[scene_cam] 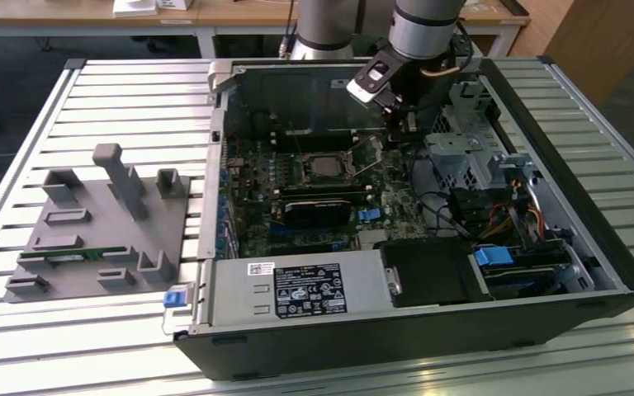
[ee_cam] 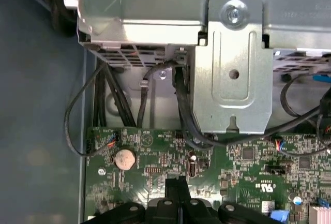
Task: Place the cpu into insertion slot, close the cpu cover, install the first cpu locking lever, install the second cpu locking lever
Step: 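Close the cpu cover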
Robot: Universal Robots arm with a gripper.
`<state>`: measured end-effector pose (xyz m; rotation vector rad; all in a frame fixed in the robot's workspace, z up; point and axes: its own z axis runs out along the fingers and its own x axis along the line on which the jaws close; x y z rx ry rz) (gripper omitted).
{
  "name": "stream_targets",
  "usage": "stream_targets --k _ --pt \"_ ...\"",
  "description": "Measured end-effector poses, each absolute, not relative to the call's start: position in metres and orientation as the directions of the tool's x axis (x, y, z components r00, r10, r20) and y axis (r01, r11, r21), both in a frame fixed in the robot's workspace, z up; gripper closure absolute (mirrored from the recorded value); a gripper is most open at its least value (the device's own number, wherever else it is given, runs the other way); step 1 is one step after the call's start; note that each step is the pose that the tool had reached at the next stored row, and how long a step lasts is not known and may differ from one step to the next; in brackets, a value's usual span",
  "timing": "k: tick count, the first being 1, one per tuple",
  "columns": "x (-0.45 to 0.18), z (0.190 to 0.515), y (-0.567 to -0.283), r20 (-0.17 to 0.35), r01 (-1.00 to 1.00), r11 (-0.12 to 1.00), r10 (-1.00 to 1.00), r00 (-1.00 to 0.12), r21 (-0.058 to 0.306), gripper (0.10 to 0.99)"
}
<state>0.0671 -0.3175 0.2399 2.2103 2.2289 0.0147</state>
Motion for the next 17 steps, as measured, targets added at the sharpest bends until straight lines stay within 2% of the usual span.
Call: stream_targets --k 17 --pt "0.0581 0.2397 -0.3173 0.005 1.000 0.008 1.000 -0.008 0.008 0.980"
